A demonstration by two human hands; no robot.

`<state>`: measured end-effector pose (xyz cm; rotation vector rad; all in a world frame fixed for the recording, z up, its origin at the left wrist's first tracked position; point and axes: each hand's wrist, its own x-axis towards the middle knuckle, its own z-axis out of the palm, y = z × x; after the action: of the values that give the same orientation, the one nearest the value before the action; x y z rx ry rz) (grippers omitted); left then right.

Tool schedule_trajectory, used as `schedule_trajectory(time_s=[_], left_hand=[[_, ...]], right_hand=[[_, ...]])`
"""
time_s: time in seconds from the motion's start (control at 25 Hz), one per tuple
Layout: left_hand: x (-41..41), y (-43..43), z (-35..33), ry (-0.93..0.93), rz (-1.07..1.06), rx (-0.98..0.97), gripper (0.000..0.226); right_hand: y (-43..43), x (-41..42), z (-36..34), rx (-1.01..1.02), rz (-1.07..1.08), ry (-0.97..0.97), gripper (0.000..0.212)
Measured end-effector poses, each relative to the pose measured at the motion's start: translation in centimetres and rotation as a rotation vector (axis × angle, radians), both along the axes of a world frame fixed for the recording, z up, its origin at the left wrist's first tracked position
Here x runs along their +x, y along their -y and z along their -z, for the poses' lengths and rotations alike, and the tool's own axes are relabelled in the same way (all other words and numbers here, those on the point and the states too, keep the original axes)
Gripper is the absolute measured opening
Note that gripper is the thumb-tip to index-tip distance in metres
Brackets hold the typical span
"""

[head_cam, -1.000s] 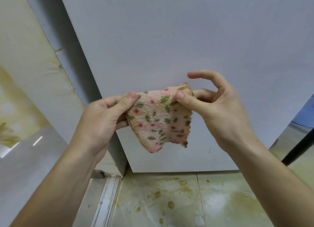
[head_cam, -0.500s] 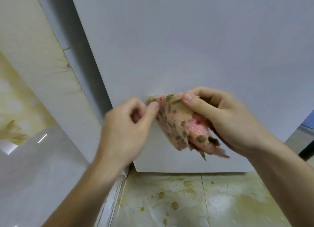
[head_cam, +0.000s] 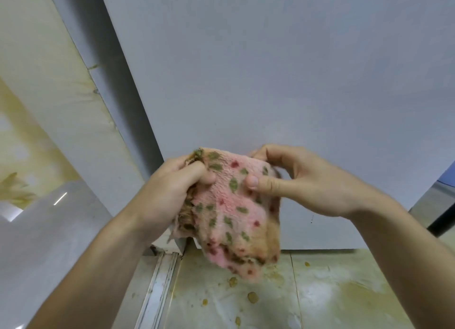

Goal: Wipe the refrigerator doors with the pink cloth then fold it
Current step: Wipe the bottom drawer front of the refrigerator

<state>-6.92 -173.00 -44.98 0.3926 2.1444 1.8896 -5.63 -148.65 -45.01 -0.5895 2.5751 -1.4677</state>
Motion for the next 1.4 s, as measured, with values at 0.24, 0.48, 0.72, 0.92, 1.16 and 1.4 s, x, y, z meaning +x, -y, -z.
schedule_trajectory(time_s=[0.24,0.48,0.72,0.92,1.16,1.4], left_hand=[[-0.1,0.7,-0.3,-0.027,0.120,-0.049,0.031],[-0.7,1.0,-1.3,-0.184,0.018,-0.221,0.026],[-3.1,-0.2,1.4,-0.824,-0.661,-0.277,0.012],[-5.2,0.4,3.5,-0.975,-0.796,-0.242,0.032],[-7.2,3.7,3.8,-1.172,-0.872,-0.259,0.026],[-9.8,6.3,2.6,-1.209,-0.907,-0.434,0.058]], right_hand=[[0.2,-1.1,0.3,-0.310,0.070,0.055,0.042],[1.1,-0.1,-1.0,0.066,0.322,-0.117,0.023],[8.2,-2.6,2.0,-0.071,0.880,-0.804,0.022],[13.4,-4.8,10.3,0.112,0.783,-1.072,0.033],[11.2,-7.3,10.7,0.460,0.708,-1.251,0.053],[16.2,-9.3,-1.9,0.387,0.911,-1.221,0.059]])
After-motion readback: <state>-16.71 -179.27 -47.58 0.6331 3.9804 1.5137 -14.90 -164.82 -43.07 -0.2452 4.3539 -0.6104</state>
